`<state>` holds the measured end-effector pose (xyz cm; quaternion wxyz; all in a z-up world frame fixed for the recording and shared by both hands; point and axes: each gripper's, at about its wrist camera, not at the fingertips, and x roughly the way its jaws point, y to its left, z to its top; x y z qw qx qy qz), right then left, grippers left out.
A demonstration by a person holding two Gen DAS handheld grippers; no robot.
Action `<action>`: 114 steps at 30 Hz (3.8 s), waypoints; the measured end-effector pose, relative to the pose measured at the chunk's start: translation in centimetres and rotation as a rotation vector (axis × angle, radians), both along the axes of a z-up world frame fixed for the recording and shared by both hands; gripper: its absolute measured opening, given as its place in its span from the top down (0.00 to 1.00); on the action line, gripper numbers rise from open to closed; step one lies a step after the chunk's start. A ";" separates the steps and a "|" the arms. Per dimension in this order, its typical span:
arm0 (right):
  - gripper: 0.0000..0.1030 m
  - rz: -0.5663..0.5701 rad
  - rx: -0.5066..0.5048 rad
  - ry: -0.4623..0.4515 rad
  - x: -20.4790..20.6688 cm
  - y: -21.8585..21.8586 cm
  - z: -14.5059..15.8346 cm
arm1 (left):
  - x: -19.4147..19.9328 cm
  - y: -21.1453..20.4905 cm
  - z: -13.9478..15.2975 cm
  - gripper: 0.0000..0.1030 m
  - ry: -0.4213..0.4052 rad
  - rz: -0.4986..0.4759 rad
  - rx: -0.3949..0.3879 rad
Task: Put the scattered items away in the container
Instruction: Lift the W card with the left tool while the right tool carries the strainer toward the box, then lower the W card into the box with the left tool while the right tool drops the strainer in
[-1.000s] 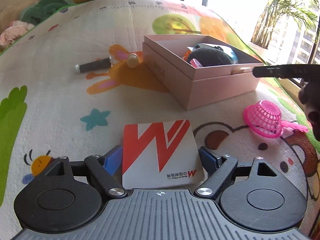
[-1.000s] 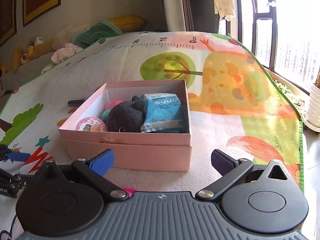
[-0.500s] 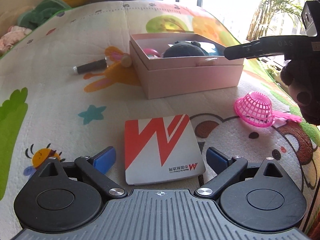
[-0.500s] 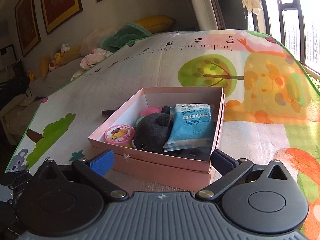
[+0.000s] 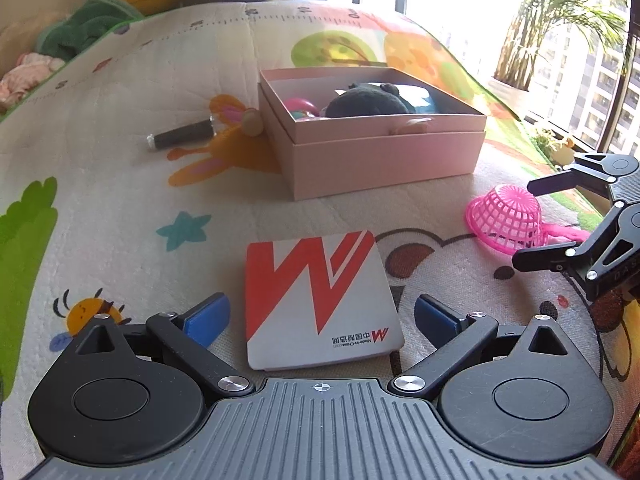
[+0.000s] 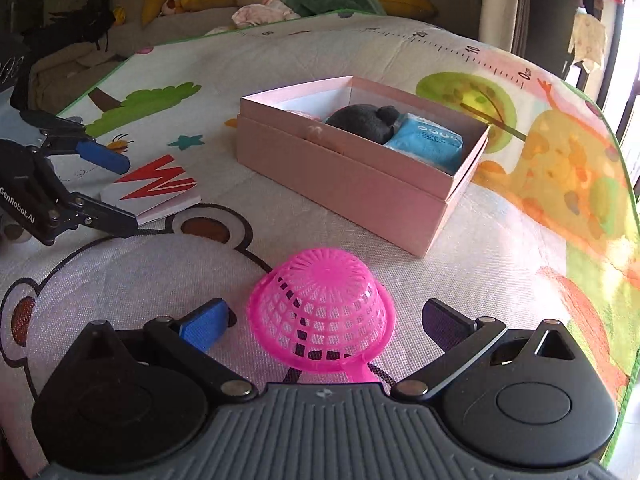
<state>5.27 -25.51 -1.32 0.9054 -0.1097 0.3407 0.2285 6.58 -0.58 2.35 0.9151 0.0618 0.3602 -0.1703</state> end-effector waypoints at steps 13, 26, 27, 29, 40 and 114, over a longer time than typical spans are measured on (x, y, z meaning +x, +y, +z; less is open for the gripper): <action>0.20 -0.059 0.037 0.025 -0.5 1.1 0.4 | -0.1 -0.7 0.3 0.01 -0.002 0.000 0.027; 0.20 -0.027 0.095 -0.039 -3.4 2.3 3.6 | 2.0 -1.5 -0.9 0.11 0.016 0.030 0.041; 0.20 -0.035 0.098 -0.036 -3.4 2.3 3.7 | 1.9 -1.6 -0.7 0.16 0.007 0.020 0.045; 0.20 -0.049 0.104 -0.026 -3.4 2.1 3.8 | 1.7 -1.7 -0.6 0.17 0.004 -0.001 0.057; 0.20 -0.098 0.088 -0.092 -5.9 1.7 6.4 | -1.7 -2.2 3.6 0.18 -0.136 -0.061 0.057; 0.20 -0.183 0.334 -0.208 5.2 -1.3 18.9 | 13.8 -6.2 11.2 0.18 -0.248 -0.088 -0.097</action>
